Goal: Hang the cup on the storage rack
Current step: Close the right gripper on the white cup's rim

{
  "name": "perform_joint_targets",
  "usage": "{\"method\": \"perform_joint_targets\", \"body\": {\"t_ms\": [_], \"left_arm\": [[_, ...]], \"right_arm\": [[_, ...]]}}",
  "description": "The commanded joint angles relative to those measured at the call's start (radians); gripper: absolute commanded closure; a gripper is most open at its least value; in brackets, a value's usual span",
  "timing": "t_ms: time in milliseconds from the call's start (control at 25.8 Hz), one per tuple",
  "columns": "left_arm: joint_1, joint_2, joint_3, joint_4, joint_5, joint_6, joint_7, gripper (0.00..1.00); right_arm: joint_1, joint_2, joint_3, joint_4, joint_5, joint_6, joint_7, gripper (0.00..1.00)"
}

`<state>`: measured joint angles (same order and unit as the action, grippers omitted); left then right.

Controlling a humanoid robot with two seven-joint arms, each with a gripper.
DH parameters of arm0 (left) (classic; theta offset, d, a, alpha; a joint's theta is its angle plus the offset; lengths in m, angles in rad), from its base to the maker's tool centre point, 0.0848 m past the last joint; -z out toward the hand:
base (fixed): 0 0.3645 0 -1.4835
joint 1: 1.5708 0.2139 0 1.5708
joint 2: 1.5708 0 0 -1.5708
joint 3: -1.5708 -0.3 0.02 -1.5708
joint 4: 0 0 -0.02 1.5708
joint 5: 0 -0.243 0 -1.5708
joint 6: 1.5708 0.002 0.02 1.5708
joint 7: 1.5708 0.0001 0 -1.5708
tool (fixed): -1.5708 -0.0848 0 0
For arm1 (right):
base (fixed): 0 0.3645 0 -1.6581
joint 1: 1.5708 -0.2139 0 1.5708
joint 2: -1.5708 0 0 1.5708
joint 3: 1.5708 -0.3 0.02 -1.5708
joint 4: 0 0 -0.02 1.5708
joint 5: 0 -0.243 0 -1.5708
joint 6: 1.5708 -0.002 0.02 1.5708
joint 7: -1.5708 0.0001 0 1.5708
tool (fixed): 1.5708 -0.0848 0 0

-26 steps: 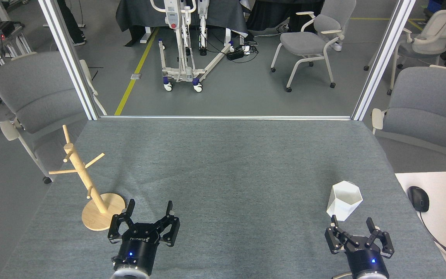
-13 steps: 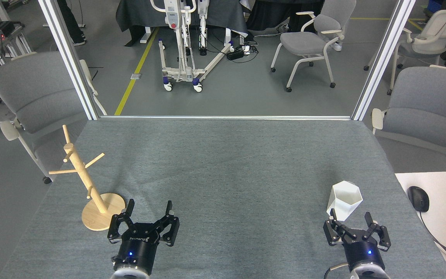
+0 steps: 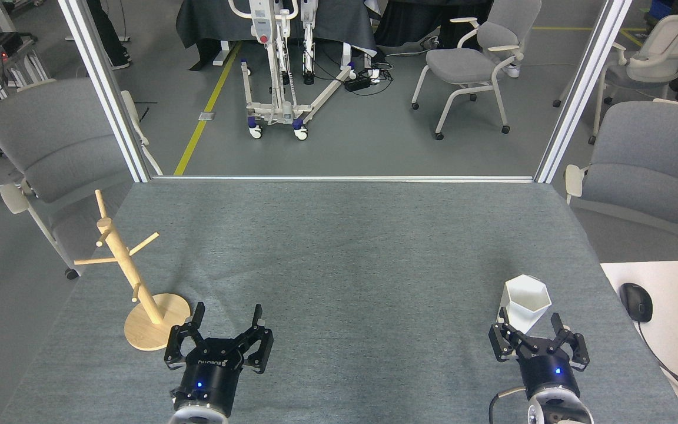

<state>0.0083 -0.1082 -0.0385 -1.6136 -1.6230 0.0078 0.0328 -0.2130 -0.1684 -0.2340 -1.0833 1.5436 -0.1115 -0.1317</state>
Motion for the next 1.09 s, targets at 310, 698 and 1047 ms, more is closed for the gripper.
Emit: {"method": "perform_joint_targets", "body": {"t_ms": [310, 698, 1047], "left_arm": [[-0.005, -0.001, 0.002, 0.015, -0.002, 0.003, 0.001, 0.01], [-0.007, -0.002, 0.003, 0.021, -0.002, 0.004, -0.001, 0.01], [-0.007, -0.002, 0.003, 0.031, -0.002, 0.027, -0.002, 0.01]], "right_arm": [[-0.045, -0.016, -0.002, 0.066, 0.000, 0.001, -0.003, 0.01], [-0.062, -0.023, -0.002, 0.088, -0.002, 0.003, -0.003, 0.01], [-0.085, -0.025, -0.001, 0.118, -0.002, 0.013, -0.003, 0.01]]}}
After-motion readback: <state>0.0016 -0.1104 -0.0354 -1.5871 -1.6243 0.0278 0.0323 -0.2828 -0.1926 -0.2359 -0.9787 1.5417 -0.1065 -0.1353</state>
